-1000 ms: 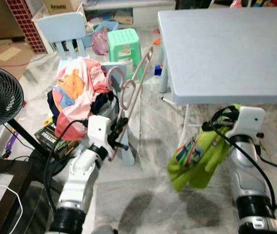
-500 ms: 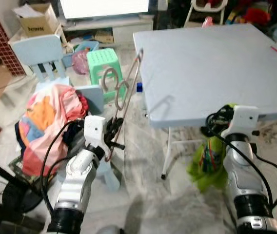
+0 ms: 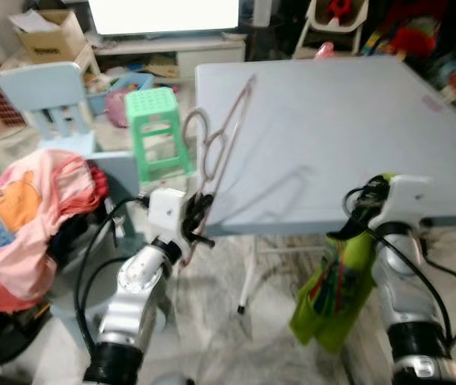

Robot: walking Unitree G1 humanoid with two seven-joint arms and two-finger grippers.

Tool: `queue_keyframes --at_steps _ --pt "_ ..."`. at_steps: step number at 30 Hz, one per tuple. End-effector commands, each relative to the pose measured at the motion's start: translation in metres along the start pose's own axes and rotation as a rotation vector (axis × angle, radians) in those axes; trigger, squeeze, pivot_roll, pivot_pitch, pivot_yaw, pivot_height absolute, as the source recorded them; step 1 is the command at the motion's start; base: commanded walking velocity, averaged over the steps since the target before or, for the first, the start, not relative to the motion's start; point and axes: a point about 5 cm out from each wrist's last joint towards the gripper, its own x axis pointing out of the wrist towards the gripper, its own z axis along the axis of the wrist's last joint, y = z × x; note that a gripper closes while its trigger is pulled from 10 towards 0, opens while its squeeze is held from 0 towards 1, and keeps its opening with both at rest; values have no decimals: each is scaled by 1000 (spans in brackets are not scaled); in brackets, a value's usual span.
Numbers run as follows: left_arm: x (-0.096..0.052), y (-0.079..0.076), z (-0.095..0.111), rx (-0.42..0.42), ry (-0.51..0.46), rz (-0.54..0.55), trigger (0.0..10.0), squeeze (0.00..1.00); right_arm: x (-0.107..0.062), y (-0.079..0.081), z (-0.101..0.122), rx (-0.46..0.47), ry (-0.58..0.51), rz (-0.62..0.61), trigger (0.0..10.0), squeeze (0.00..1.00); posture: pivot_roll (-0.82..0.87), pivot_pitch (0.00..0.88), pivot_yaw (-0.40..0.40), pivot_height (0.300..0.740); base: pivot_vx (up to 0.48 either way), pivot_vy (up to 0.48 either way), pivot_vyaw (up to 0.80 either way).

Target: Hang hanger

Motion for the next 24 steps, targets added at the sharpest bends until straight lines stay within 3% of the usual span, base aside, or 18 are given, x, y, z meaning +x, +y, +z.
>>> queue_keyframes --at_steps 1,8,15,18,19,20,21,24 --pt "6 -8 5 2 -14 -27 10000 0 3 -5 8 -6 -38 -2 10000 0 -13 0 18 740 262 -401 0" --pt "7 -7 9 12 -27 -4 10000 0 3 0 11 -13 -62 38 10000 0 -10 0 16 740 201 -355 0" --pt "6 -3 10 22 -37 52 10000 0 7 7 22 -18 -112 124 10000 0 -2 0 13 740 0 0 0" --pt "7 -1 10 19 -34 76 10000 0 19 12 33 9 -140 164 10000 0 4 0 5 740 0 0 0" --pt "8 0 11 1 -36 90 10000 0 33 16 45 40 -153 180 10000 0 8 0 -2 740 0 0 0" --pt "8 0 11 1 -36 90 10000 0 33 16 45 40 -153 180 10000 0 8 0 -2 740 0 0 0" --pt "9 1 11 4 -41 97 10000 0 50 20 61 72 -171 196 10000 0 15 0 -16 740 0 0 0" --pt "8 0 11 6 -46 112 10000 0 72 29 94 80 -225 241 10000 0 22 0 -28 740 0 0 0"
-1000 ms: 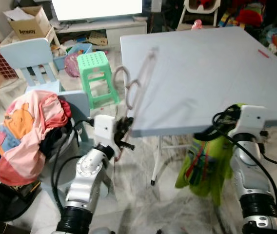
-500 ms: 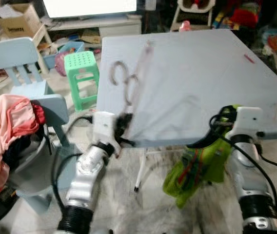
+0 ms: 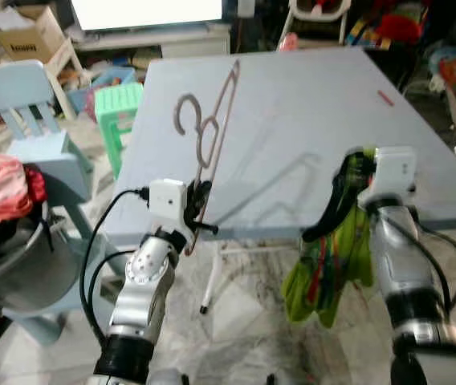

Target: Hang hanger

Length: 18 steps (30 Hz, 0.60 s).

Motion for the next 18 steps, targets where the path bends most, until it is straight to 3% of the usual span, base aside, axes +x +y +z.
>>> queue_keyframes --at_steps 1,5,6,7,9,11,13,15,18 --pt "-2 6 1 9 -7 41 10000 0 20 6 29 20 -80 42 10000 0 25 0 -34 740 0 0 0" --pt "-4 5 -1 6 -7 65 10000 0 48 16 70 93 -148 77 10000 0 33 0 -50 740 0 0 0" --pt "-5 4 -2 11 -7 74 10000 0 59 25 91 123 -180 118 10000 0 36 0 -57 740 0 0 0" --pt "-5 4 -2 11 -7 74 10000 0 59 25 91 123 -180 118 10000 0 36 0 -57 740 0 0 0" --pt "-4 3 -1 25 -17 80 10000 0 72 38 127 227 -243 176 10000 0 40 0 -65 740 0 0 0" --pt "-4 3 -1 26 -19 82 10000 0 74 39 133 240 -255 179 10000 0 40 0 -65 740 0 0 0" --pt "-2 4 2 35 -34 103 10000 0 79 37 189 503 -426 195 10000 0 49 0 -78 740 0 0 0" --pt "-3 4 2 36 -36 111 10000 0 79 31 205 574 -486 187 10000 0 50 0 -79 740 0 0 0" --pt "-4 3 1 38 -38 113 10000 0 78 26 210 596 -522 168 10000 0 48 0 -79 740 0 0 0"
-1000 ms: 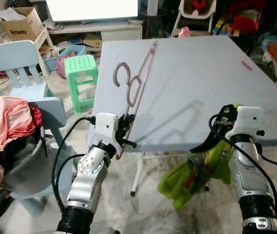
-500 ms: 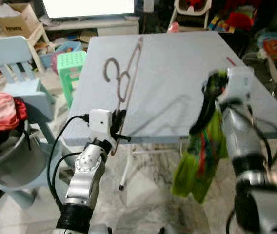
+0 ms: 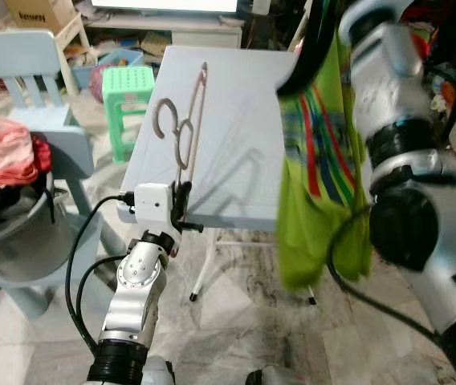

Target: Hang hanger

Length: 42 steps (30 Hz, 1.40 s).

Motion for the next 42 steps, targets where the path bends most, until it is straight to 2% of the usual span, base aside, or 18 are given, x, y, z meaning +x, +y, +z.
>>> queue_keyframes --at_steps 1,2,4,5,6,9,10,11,14,19,23,24,26,30,32,38,39,42 --pt "0 -2 2 16 -13 6 10000 0 -4 -11 4 12 -38 -29 10000 0 46 0 -78 740 0 0 0" --pt "0 -2 2 18 -17 6 10000 0 -5 -12 2 6 -31 -29 10000 0 46 0 -78 740 0 0 0" --pt "0 -5 4 20 -25 -4 10000 0 -24 -25 -28 -117 79 -62 10000 0 43 0 -78 740 0 0 0" --pt "0 -5 4 20 -25 -4 10000 0 -24 -25 -28 -117 79 -62 10000 0 43 0 -78 740 0 0 0" --pt "1 -7 4 23 -27 -8 10000 0 -39 -39 -45 -159 148 -127 10000 0 43 0 -78 740 0 0 0" --pt "1 -7 4 25 -31 -7 10000 0 -58 -56 -63 -225 225 -208 10000 0 43 0 -80 740 0 0 0" --pt "1 -9 4 26 -31 -12 10000 0 -81 -73 -83 -302 336 -287 10000 0 43 0 -80 740 0 0 0" --pt "1 -9 4 26 -31 -14 10000 0 -87 -77 -87 -320 364 -306 10000 0 43 0 -80 740 0 0 0" --pt "1 -13 2 27 -25 -39 10000 0 -122 -93 -113 -399 523 -361 10000 0 39 0 -72 740 0 0 0" --pt "1 -15 3 20 -30 -54 10000 0 -142 -96 -128 -397 605 -352 10000 0 35 0 -65 740 0 0 0" --pt "1 -11 7 17 -53 -72 10000 0 -172 -92 -153 -438 764 -236 10000 0 35 0 -64 740 0 0 0" --pt "1 -11 7 17 -53 -72 10000 0 -172 -92 -153 -438 764 -236 10000 0 35 0 -64 740 0 0 0" --pt "0 -10 8 18 -59 -74 10000 0 -191 -93 -163 -442 852 -175 10000 0 35 0 -63 740 0 0 0" --pt "-1 -10 9 15 -65 -95 10000 0 -212 -93 -173 -454 939 -111 10000 0 31 0 -52 740 309 0 0" --pt "-1 -12 9 11 -67 -110 10000 0 -223 -89 -178 -490 993 -22 10000 0 28 0 -48 740 392 0 0" --pt "2 -13 9 12 -65 -119 10000 0 -232 -90 -178 -614 1046 113 10000 0 22 0 -39 740 386 0 0" --pt "2 -12 8 15 -59 -118 10000 0 -228 -93 -174 -614 1019 88 10000 1000 21 0 -37 740 251 0 0" --pt "2 -12 7 16 -51 -115 10000 0 -224 -97 -170 -620 999 51 10000 1000 22 0 -38 740 167 0 0"
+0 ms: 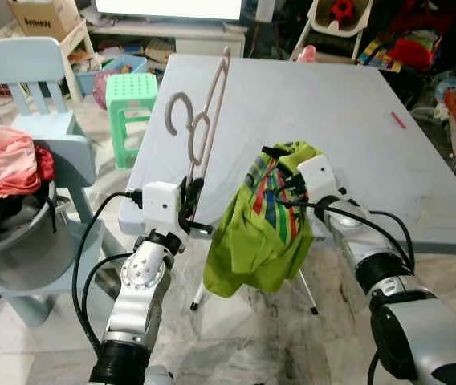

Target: Hang hanger

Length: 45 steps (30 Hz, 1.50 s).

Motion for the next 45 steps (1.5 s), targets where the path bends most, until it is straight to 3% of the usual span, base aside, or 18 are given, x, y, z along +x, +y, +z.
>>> queue_keyframes --at_steps 1,15,16,19,20,21,31,35,45 --pt "3 -1 3 -2 -11 -7 10000 0 0 -8 11 -4 -41 -32 10000 1000 22 0 -38 740 0 0 0" --pt "2 -1 5 3 -23 -24 10000 0 0 2 8 -13 -33 -6 10000 1000 28 0 -37 740 0 0 0" --pt "2 -1 5 1 -23 -26 10000 0 0 1 8 -13 -31 -7 10000 886 28 0 -37 740 285 0 0" --pt "3 -2 5 -1 -22 -27 10000 0 0 1 7 -13 -29 -9 10000 843 28 0 -37 740 285 0 0" --pt "3 -2 5 -1 -23 -28 10000 0 0 1 7 -13 -28 -8 10000 325 28 0 -37 740 296 0 0" --pt "3 -2 5 -2 -23 -30 10000 0 0 1 7 -14 -26 -8 10000 0 28 0 -37 740 296 0 0" --pt "3 -3 4 -4 -20 -31 10000 0 -1 2 5 -5 -24 -19 10000 0 23 0 -32 740 284 0 0" --pt "3 -4 4 -4 -22 -31 10000 0 -2 -7 17 16 -93 -61 10000 0 23 0 -35 740 268 0 0" --pt "3 -3 5 -4 -25 -29 10000 0 -12 -27 19 -15 -105 -16 10000 0 18 0 -36 740 294 0 0"
